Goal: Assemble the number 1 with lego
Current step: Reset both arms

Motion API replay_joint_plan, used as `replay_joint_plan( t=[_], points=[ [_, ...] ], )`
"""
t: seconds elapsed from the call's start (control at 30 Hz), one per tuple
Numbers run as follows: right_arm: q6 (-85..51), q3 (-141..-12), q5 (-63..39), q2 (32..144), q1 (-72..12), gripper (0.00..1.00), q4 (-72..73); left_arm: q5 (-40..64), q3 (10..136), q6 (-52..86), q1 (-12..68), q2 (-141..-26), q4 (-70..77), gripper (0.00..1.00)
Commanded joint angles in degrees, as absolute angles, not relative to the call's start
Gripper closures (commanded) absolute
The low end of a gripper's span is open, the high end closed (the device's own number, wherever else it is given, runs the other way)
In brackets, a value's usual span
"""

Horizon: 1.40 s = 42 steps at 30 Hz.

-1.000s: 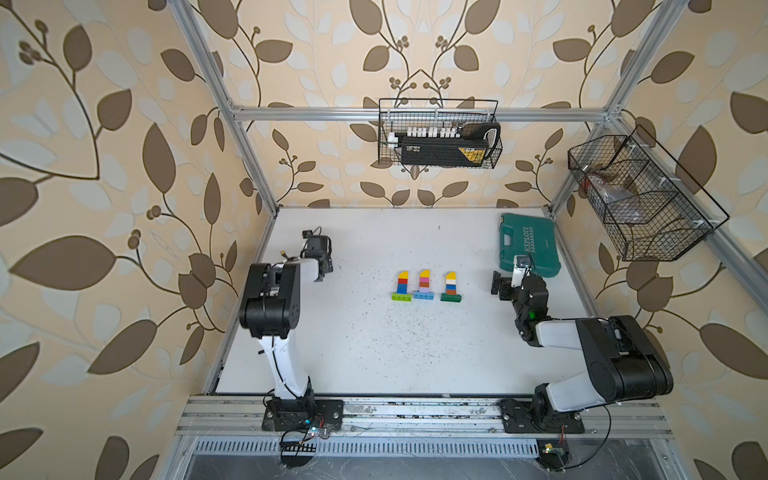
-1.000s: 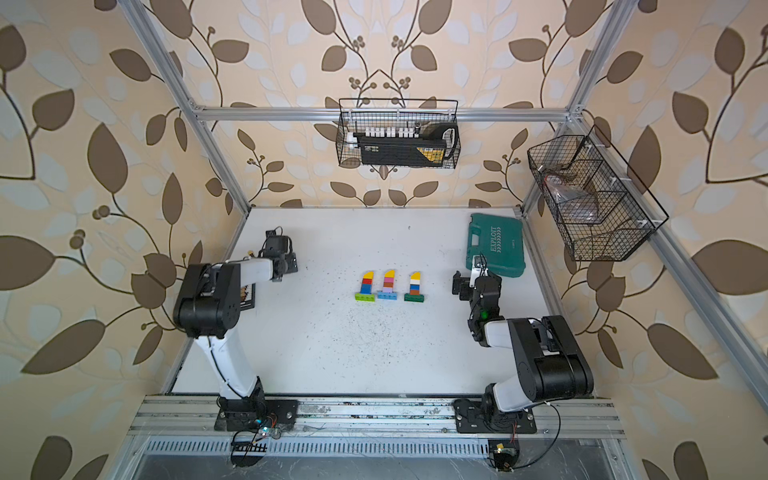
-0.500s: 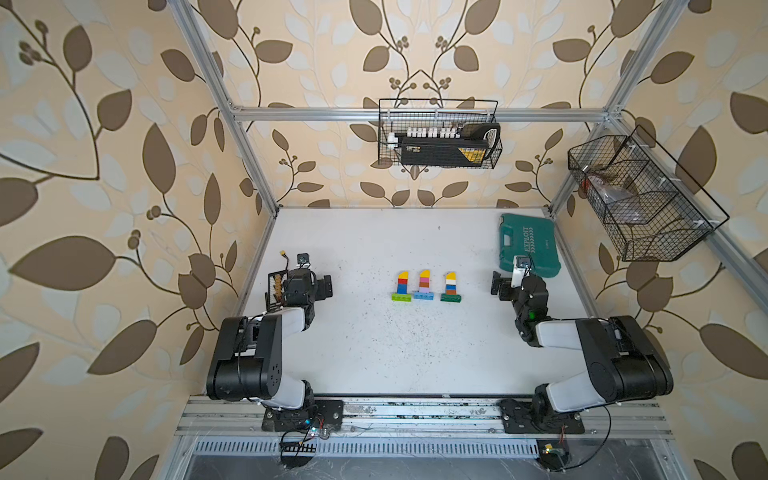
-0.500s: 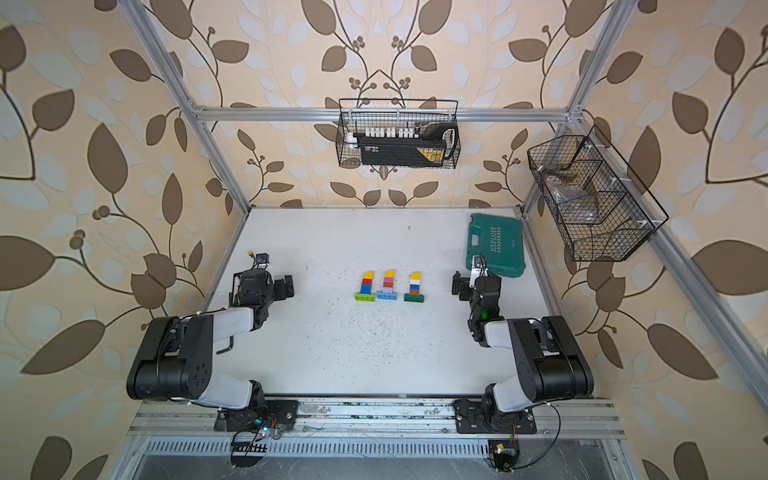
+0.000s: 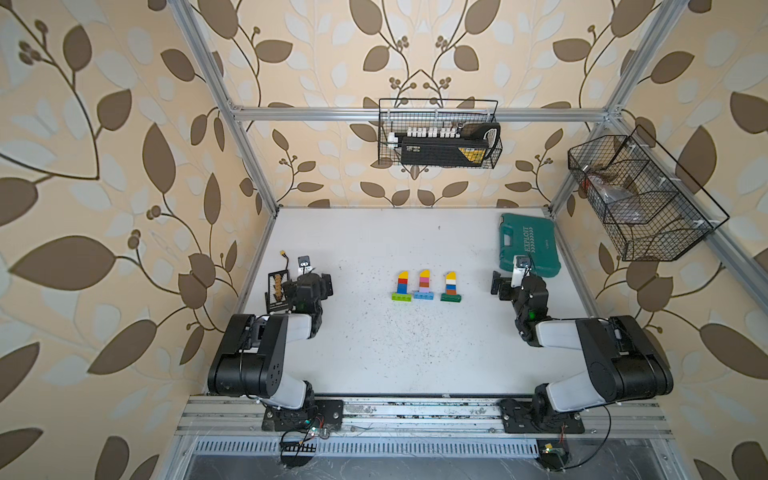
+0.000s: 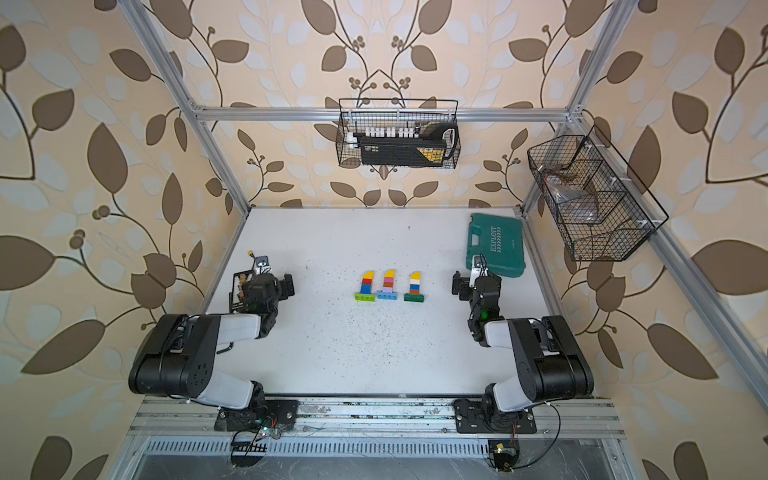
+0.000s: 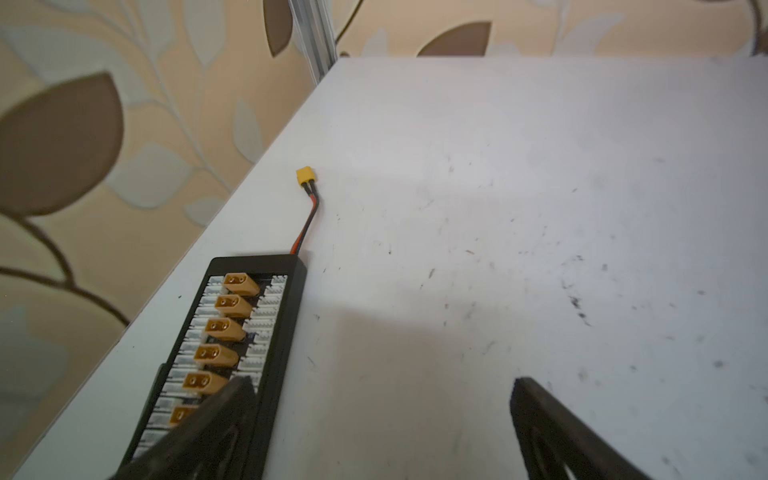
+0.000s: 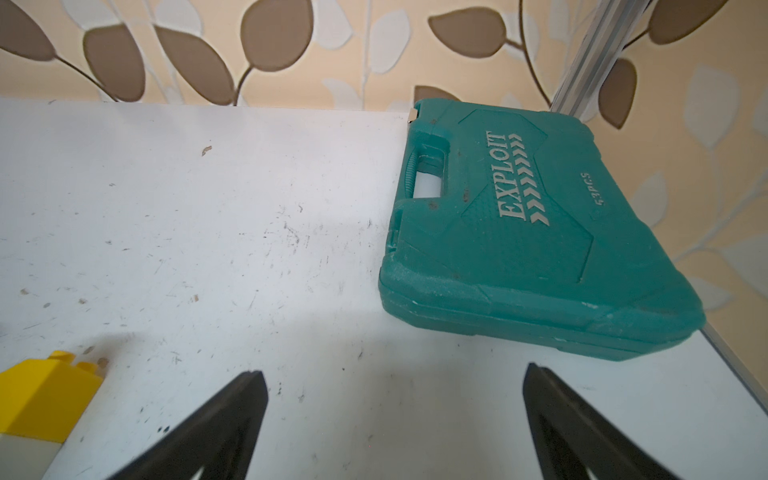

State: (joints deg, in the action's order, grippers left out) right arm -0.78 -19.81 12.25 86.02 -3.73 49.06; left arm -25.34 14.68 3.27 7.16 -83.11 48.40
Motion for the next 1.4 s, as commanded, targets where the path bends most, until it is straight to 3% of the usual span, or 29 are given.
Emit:
replay_joint_plan(
  t=[0.0,0.03,0.07,0.1,0.13,1.37],
  points=[
    [-0.5,-20.5,11.9,86.4,-3.6,0.00,48.7,-31.7,10.9,1.4,7.4,-84.8,64.2,0.01],
    [-0.5,-20.5,11.8,86.3,-3.5,0.01,48.6,-20.4,13.1,-1.5,5.7,-88.2,64.7,0.01],
    [-0.5,-20.5,11.9,86.3,-3.5,0.01,48.7,-21.2,16.1,0.7,3.9,-89.0,60.9,0.01],
    [-0.5,-20.5,11.8,86.3,-3.6,0.01,48.6,-19.6,20.0,4.0,2.4,-86.4,47.8,0.01],
    [-0.5,-20.5,11.9,86.3,-3.6,0.01,48.6,-17.5,19.6,4.6,1.1,-85.2,46.8,0.01],
    [-0.5,-20.3,11.8,86.3,-3.5,0.01,48.8,-12.1,21.3,5.0,-1.7,-85.7,44.1,0.01]
  ],
)
